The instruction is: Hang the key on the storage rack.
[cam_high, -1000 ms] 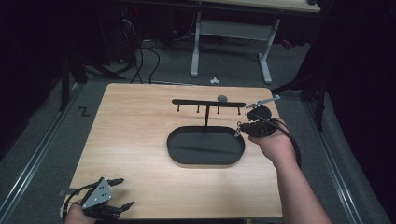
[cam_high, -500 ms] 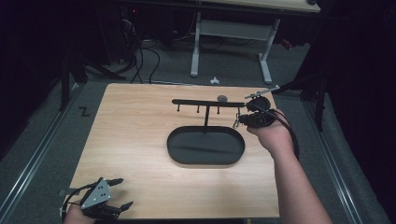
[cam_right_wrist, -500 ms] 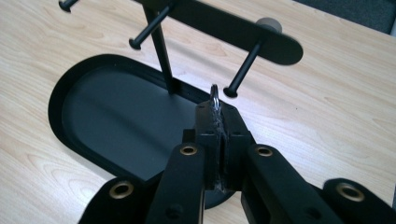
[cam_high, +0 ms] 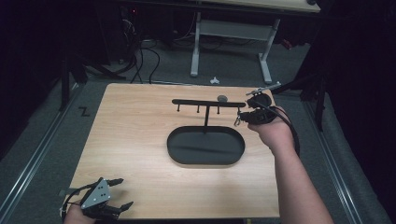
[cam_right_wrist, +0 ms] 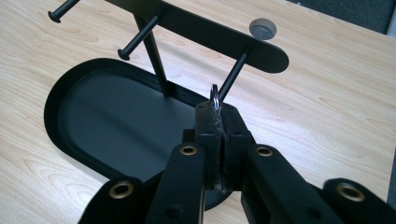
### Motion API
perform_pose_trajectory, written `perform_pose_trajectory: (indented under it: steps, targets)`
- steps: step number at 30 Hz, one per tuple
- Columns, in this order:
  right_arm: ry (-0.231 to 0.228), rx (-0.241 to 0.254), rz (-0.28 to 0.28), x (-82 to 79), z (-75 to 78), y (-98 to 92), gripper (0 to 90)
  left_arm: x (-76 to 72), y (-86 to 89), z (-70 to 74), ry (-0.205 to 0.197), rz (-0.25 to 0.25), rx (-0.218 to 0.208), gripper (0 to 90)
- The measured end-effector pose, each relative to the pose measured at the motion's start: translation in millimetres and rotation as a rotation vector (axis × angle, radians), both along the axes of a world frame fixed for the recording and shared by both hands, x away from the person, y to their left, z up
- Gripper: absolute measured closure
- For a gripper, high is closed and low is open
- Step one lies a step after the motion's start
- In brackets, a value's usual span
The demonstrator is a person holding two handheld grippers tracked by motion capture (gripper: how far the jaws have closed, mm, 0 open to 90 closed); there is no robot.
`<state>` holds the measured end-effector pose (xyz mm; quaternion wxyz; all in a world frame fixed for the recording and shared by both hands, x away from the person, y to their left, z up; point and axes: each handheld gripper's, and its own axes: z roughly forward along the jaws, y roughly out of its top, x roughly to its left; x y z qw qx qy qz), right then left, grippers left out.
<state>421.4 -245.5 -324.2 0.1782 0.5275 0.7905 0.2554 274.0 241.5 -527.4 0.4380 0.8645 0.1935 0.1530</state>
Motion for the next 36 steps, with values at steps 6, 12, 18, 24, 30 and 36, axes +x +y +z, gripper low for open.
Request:
perform_pose_trajectory:
  steps: [6,12,18,24,30,36]
  targets:
    - [0.015,0.005,-0.014,7.4,-0.1,-0.2,88.3,0.0,0.2,-0.1,0.0,0.001,0.0,15.4]
    - [0.025,0.012,-0.028,12.4,0.1,-2.7,87.8,0.1,1.2,-0.1,0.0,0.003,-0.005,15.4]
    - [0.023,0.004,-0.049,16.3,-0.1,-3.2,84.5,-0.2,0.6,-0.1,0.0,0.001,-0.002,15.4]
    - [-0.011,-0.01,-0.074,14.8,0.8,-5.1,73.1,0.1,0.5,-0.5,0.002,0.0,-0.001,15.4]
    - [-0.01,-0.018,-0.085,8.3,-3.0,-8.8,67.9,0.2,-0.5,-0.5,0.002,-0.004,0.001,15.4]
    - [-0.004,-0.021,-0.097,2.5,-12.4,-12.6,61.8,0.5,-0.8,-0.6,0.0,-0.001,0.002,15.4]
